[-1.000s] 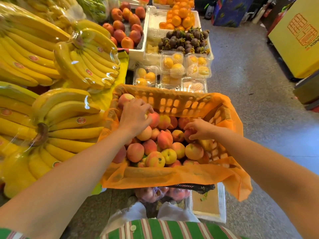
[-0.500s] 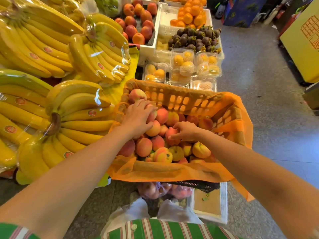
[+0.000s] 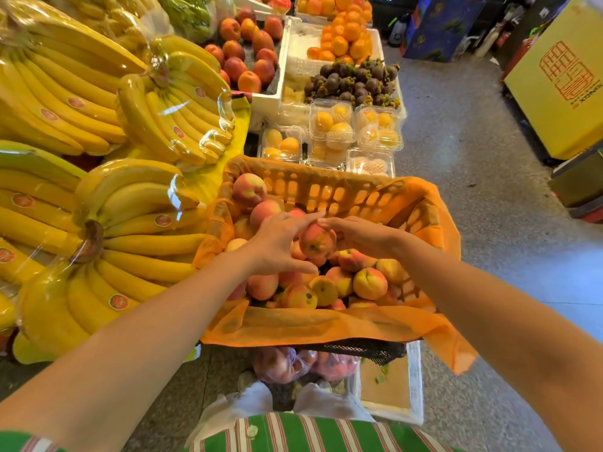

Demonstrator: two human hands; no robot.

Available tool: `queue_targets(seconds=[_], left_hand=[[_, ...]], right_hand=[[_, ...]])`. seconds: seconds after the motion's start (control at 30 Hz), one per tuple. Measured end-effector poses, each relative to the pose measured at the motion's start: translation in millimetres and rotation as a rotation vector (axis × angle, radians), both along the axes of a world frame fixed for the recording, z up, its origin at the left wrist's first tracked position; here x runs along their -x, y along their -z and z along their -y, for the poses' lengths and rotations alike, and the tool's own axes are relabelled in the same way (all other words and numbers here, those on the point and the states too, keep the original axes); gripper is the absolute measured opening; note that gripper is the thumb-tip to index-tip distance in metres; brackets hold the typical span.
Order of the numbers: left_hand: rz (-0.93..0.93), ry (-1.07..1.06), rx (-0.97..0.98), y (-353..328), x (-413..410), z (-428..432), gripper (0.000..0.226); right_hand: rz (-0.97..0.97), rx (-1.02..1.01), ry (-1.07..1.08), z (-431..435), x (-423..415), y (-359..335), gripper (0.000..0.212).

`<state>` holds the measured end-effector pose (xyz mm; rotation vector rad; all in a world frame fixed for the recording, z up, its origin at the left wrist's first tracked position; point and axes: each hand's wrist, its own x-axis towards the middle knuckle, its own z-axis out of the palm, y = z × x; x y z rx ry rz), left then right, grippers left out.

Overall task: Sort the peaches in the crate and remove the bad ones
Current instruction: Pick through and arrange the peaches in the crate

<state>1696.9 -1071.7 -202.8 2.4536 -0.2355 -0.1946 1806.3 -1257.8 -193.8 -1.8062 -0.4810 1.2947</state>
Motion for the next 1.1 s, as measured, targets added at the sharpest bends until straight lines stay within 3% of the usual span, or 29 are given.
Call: queue_targets(seconds=[0.1,0.23,0.33,0.4,0.57,0.73,0.97,1.1], left_hand=[[-0.038,-0.043,0.183,-3,2,2,0.075],[-0.033,-0.182,0.136,-5,12,-12,0.074],[-0.036,-0.244,0.131,-6,22,-21,0.077],[-0.034,-0.252,0.145,-9,28,-23,0.074],[-0.071,-0.266,0.137,-9,41,-24,0.078],[-0.093,-0.274,0.168,-7,46,-29,0.074],[-0.134,-0.276,0.145,-4,46,-31,0.073],[-0.147,-0.281,0.156,-4,46,-31,0.072]], right_hand=[[-0.010,-0.016,-0.035,-1,7,0,0.057],[-0.073,0.015,0.030,2,14,7,0.064],[0.103,0.187,-0.203,3,23,19,0.045],[0.149,0.279,-0.333,0,32,23,0.044],[0.300,0.374,-0.451,-21,47,29,0.033],[0.458,0.432,-0.502,-35,57,38,0.058],[0.422,0.403,-0.495,-34,52,36,0.053],[0.261,0.347,-0.400,-25,42,26,0.053]])
